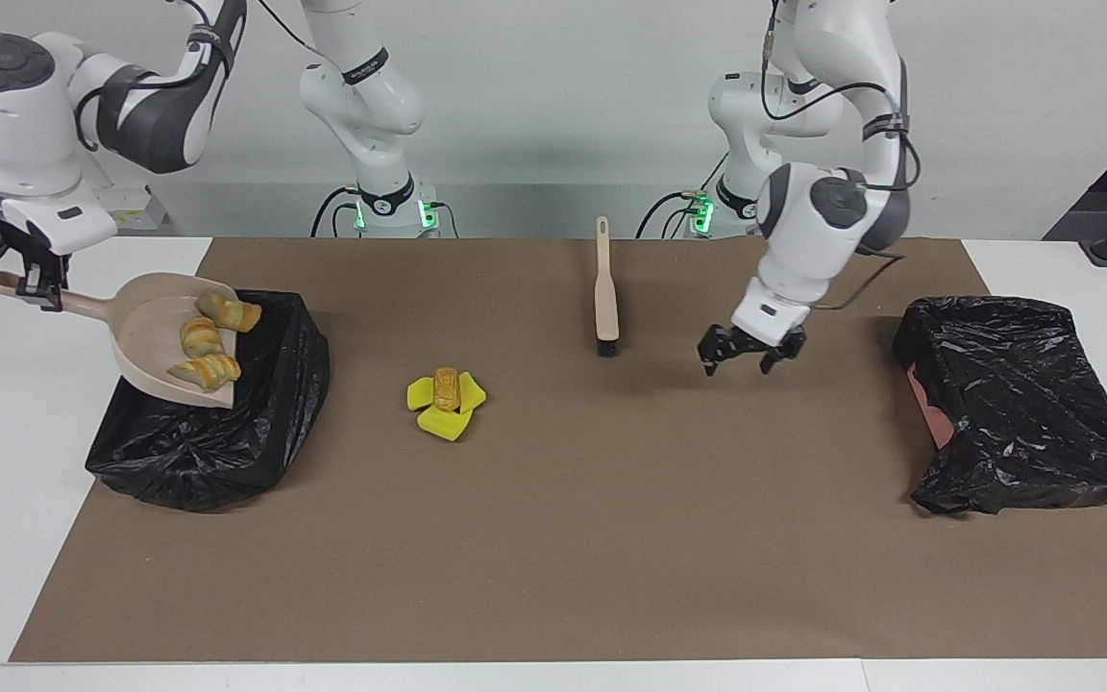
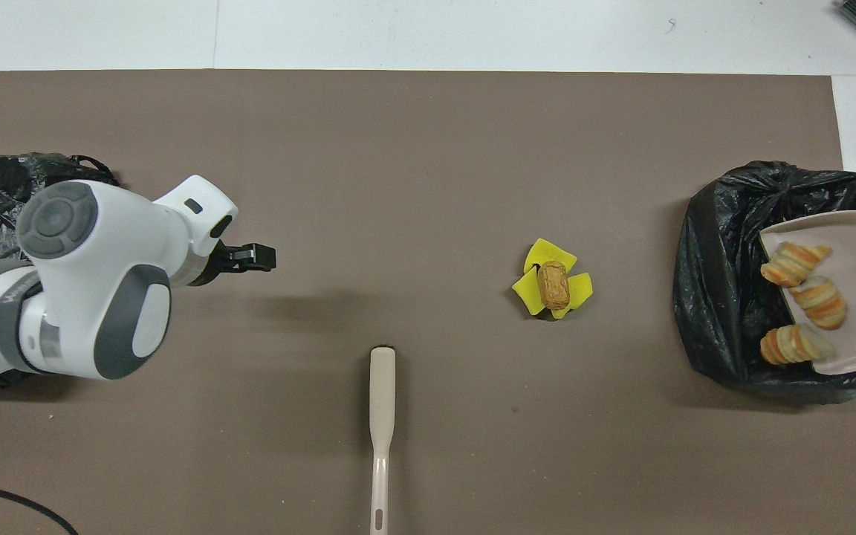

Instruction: Sweep and dump trash in bin

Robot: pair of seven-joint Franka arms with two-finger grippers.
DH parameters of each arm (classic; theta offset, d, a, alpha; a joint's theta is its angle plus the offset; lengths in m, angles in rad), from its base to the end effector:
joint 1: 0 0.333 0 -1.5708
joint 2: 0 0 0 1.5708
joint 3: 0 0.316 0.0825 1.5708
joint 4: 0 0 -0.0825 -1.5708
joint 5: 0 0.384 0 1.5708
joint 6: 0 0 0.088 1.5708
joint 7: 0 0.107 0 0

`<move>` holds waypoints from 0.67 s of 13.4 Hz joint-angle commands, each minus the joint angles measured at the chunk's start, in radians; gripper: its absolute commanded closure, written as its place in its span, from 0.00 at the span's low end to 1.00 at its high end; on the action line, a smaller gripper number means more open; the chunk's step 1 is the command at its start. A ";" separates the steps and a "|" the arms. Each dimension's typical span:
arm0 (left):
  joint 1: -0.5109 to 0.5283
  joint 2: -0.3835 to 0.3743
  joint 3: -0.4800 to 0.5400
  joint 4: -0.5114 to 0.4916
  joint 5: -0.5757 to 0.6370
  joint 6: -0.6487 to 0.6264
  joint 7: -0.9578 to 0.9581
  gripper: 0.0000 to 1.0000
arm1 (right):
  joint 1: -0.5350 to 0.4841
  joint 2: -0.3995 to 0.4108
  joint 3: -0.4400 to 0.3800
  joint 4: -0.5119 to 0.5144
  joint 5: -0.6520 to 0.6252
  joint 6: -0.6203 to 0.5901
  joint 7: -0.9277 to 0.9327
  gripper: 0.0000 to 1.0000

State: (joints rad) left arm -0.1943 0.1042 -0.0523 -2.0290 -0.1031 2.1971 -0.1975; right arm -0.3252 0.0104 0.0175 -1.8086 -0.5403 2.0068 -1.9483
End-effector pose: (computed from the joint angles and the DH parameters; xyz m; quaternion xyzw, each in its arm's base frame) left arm 0.5603 -0.1442 0.4028 0.9984 0.0046 0.0211 0.0513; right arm 0.5499 -0.2071 0.5533 0.5889 0.7628 -0.1884 0.1893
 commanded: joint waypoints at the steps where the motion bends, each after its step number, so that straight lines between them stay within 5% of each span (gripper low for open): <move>1: 0.073 -0.001 -0.011 0.110 0.008 -0.136 0.108 0.00 | 0.017 -0.004 0.002 0.003 -0.093 0.016 -0.037 1.00; 9: 0.145 -0.067 0.002 0.418 0.118 -0.617 0.253 0.00 | 0.002 -0.124 -0.021 0.025 -0.103 -0.091 -0.075 1.00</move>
State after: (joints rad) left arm -0.0531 0.0582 -0.0492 -1.6564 -0.0178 1.6750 0.0401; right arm -0.3123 -0.0709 0.0034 -1.7768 -0.6393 1.9570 -1.9913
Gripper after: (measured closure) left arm 0.000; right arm 0.687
